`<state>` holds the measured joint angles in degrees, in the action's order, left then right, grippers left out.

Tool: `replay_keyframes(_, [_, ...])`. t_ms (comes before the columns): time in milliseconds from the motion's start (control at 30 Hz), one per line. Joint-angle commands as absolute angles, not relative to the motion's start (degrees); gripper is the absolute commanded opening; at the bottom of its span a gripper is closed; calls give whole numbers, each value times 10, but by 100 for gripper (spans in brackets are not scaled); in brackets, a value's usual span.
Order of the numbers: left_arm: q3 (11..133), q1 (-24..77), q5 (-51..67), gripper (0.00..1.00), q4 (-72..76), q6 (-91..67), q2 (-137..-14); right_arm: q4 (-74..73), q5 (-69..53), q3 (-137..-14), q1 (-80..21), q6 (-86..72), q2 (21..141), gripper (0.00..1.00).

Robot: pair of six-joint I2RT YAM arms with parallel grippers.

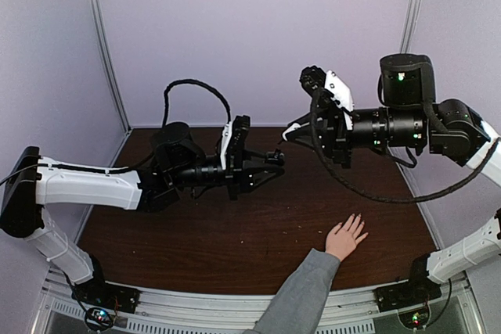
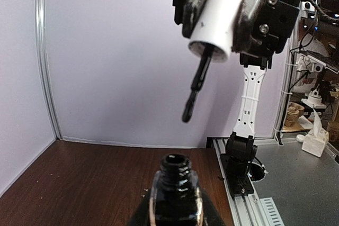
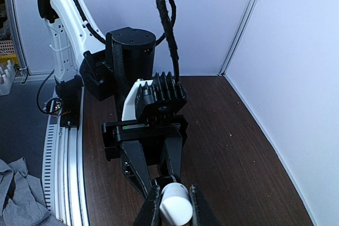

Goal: Paint the nails
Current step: Paint the hand on the nail.

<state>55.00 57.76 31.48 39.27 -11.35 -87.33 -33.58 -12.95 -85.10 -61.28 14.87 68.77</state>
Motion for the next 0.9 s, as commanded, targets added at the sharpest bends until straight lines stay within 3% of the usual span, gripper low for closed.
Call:
replay_keyframes(0, [570, 580, 331, 0, 439, -131, -881, -320, -114, -843, -619, 154, 691, 0])
replay_keyframes(867, [556, 580, 323, 0, 476, -144, -877, -327, -116, -831, -621, 165, 683, 0])
